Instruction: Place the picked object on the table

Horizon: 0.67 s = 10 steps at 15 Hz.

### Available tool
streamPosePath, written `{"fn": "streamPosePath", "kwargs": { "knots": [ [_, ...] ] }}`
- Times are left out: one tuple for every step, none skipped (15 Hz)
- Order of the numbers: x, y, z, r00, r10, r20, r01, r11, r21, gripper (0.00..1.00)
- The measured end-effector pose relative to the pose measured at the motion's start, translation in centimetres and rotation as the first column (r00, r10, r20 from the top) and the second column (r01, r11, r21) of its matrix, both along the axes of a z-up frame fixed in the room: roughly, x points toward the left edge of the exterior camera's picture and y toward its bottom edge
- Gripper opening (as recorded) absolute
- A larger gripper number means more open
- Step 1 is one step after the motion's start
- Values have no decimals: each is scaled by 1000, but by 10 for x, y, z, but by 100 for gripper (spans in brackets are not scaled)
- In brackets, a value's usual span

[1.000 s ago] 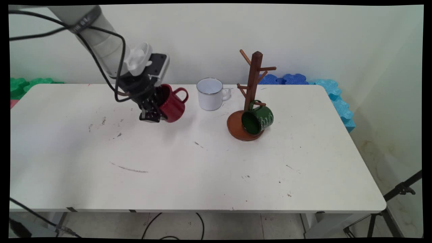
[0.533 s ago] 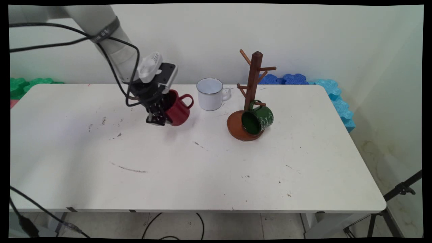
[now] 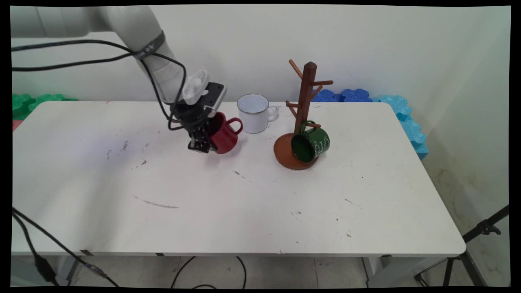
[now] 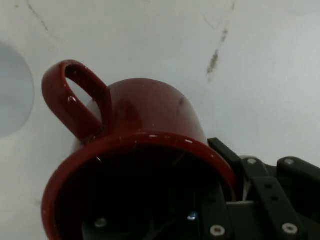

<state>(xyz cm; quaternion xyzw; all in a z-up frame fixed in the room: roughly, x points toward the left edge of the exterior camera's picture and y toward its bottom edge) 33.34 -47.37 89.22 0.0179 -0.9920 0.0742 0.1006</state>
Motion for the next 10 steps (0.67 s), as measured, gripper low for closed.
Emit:
{"fn": "streamPosePath", "kwargs": {
  "knots": [
    [-2,-4,-4,1000,-5,-1,5,1000,2,0],
    [-4,-8,-7,1000,-8,-3,8,1000,4,0],
    [-5,-10,-9,1000,-9,-3,9,1000,6,0],
    [-7,-13,-11,1000,-12,-5,12,1000,9,0],
    [-9,-16,-15,1000,-13,-6,13,1000,11,0],
    [-10,-18,-17,1000,-14,-8,14,1000,14,0],
    [-12,-21,-20,1000,-15,-9,15,1000,16,0],
    [-13,-23,-22,1000,-16,-9,16,1000,19,0],
    [-14,-25,-25,1000,-16,-10,16,1000,21,0],
    [-15,-27,-27,1000,-15,-10,16,1000,23,0]
  ]
}}
